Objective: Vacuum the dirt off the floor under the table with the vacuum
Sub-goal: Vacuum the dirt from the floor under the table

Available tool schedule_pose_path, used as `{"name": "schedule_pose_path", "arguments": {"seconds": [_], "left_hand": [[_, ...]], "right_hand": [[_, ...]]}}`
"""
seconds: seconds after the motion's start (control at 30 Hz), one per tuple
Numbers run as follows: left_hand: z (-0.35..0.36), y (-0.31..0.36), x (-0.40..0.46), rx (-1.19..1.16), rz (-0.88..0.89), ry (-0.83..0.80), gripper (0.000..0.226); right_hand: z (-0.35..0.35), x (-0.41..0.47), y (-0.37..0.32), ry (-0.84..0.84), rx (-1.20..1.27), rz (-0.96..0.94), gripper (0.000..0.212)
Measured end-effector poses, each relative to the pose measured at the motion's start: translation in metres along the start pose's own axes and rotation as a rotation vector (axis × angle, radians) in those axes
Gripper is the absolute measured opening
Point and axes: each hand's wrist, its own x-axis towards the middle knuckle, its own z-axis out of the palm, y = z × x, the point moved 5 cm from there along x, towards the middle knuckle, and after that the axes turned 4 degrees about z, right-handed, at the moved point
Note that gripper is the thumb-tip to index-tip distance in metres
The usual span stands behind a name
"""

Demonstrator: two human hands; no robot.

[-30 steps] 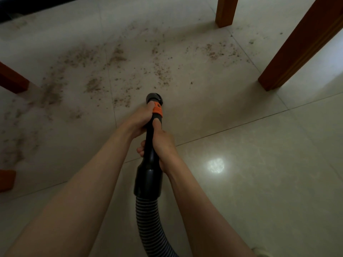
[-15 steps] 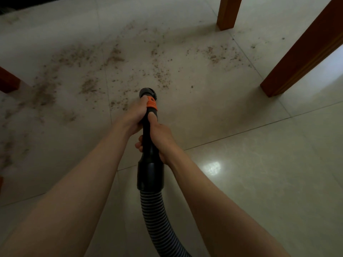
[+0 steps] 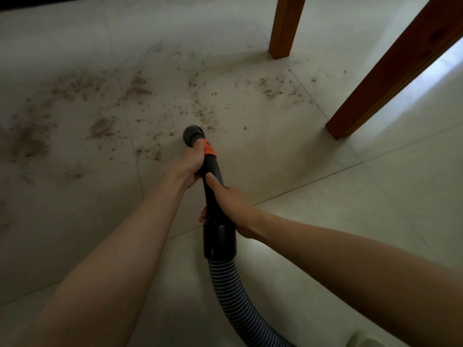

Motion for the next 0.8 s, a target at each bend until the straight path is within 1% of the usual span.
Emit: {"name": "schedule_pose_path", "arguments": {"seconds": [0.17,0.23,0.33,0.4,0.63,0.8], "left_hand": [[0.017,0.004,-0.003,0.008,0.003,-0.076,0.062],[0.021,0.006,-0.006,-0.003,0.018,-0.086,0.061],[0.028,0.005,-0.010,-0.022,0.021,-0.109,0.058],[0.037,0.007,-0.014,-0.019,0.022,-0.144,0.057],[0.074,0.017,-0.028,0.031,0.050,-0.202,0.057],[0.098,0.023,-0.039,0.055,0.054,-0.172,0.055]], "right_hand": [[-0.007,-0.003,-0.001,0.041,0.097,-0.020,0.046],[-0.010,-0.007,-0.002,0.054,0.100,-0.017,0.044],[-0.021,-0.011,-0.002,0.120,0.041,-0.029,0.050],[-0.029,-0.012,-0.003,0.146,0.048,-0.040,0.051],[-0.056,-0.017,-0.014,0.157,0.096,-0.057,0.045],[-0.080,-0.017,-0.016,0.166,0.083,-0.068,0.042]]}}
